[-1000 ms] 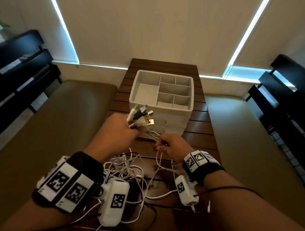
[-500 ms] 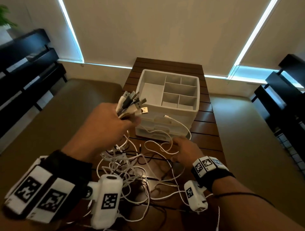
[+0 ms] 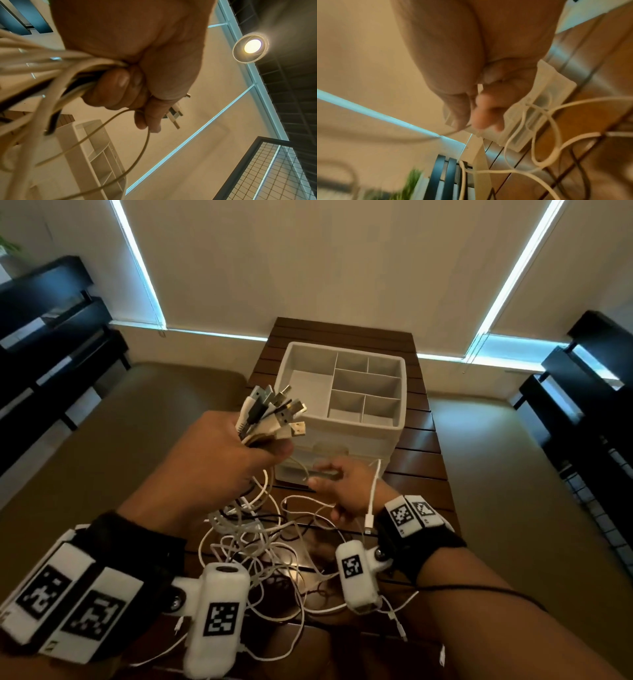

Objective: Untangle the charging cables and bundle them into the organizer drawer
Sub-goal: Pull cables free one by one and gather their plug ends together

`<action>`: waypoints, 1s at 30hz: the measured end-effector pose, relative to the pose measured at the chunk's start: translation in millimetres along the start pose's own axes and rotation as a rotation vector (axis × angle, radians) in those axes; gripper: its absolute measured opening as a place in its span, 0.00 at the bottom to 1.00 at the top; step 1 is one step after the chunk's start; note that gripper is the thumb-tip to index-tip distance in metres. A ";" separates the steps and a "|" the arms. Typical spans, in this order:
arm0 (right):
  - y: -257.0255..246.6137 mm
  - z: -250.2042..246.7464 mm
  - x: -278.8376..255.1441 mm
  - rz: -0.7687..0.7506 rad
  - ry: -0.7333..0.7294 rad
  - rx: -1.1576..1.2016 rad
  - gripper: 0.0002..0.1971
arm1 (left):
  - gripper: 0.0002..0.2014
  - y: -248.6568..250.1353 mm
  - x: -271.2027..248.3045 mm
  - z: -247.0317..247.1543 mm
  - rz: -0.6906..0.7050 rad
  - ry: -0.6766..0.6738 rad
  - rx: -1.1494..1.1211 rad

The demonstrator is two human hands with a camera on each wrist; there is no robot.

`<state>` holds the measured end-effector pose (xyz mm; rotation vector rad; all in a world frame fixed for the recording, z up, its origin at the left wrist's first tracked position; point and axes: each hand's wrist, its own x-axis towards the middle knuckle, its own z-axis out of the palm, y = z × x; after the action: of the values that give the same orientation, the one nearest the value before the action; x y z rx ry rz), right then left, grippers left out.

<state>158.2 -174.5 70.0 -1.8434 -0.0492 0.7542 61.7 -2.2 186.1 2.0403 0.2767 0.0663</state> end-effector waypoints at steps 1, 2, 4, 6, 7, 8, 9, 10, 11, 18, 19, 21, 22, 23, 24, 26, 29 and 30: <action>2.4 -0.9 2.4 0.032 -0.006 0.110 0.10 | 0.08 1.0 -0.2 -1.3 0.008 0.014 -0.012; 7.9 -3.8 4.9 0.086 0.004 0.296 0.07 | 0.09 1.2 -0.6 -3.2 0.011 0.038 -0.022; 20.3 -14.9 6.6 0.179 0.071 0.714 0.04 | 0.10 -1.1 0.6 -9.4 0.009 0.105 -0.027; 37.5 -25.0 4.6 0.213 0.127 0.948 0.07 | 0.10 -6.4 3.2 -16.0 -0.001 0.151 -0.019; 45.8 -27.8 3.0 0.212 0.143 1.006 0.09 | 0.09 -9.8 5.2 -17.8 -0.008 0.155 -0.032; 52.8 -29.3 2.3 0.214 0.169 1.032 0.11 | 0.08 -12.4 7.0 -18.0 -0.020 0.147 -0.062; 57.1 -29.3 2.1 0.199 0.181 1.013 0.14 | 0.07 -14.8 8.4 -17.1 -0.032 0.133 -0.094; 58.3 -29.0 0.0 0.152 0.166 0.925 0.19 | 0.06 -16.4 8.6 -14.7 -0.043 0.116 -0.120; 56.5 -26.7 -1.6 0.086 0.125 0.764 0.23 | 0.05 -17.5 8.8 -12.1 -0.049 0.099 -0.140; 34.6 -0.1 -4.6 -0.212 0.028 -0.319 0.04 | 0.03 -15.4 12.8 -0.3 -0.007 0.076 -0.155; 35.7 0.8 -2.9 -0.228 0.064 -0.394 0.02 | 0.04 -15.4 13.0 -3.0 -0.001 0.081 -0.159; 41.1 0.3 0.5 -0.203 0.068 -0.350 0.04 | 0.07 -15.9 13.5 -10.3 0.007 0.086 -0.188; 43.2 0.2 0.6 -0.174 0.031 -0.260 0.07 | 0.07 -16.2 14.3 -13.2 0.006 0.087 -0.213; 45.1 0.7 0.7 -0.155 -0.005 -0.201 0.10 | 0.07 -16.5 15.0 -15.1 0.006 0.088 -0.234; 47.1 1.3 2.0 -0.161 -0.030 -0.218 0.11 | 0.08 -16.7 14.8 -16.2 0.003 0.089 -0.246; 49.3 2.9 2.6 -0.182 -0.034 -0.340 0.05 | 0.09 -17.7 15.3 -16.7 -0.001 0.096 -0.270; 57.3 -1.1 3.5 -0.123 0.062 -0.231 0.07 | 0.07 -22.7 19.0 -22.9 -0.019 0.125 -0.305; 59.8 -4.6 4.0 -0.103 0.098 -0.197 0.09 | 0.06 -24.0 19.8 -26.2 -0.023 0.144 -0.292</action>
<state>145.0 -201.2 17.8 -2.0462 -0.1585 0.6039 72.6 35.6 175.9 1.7447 0.3586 0.2267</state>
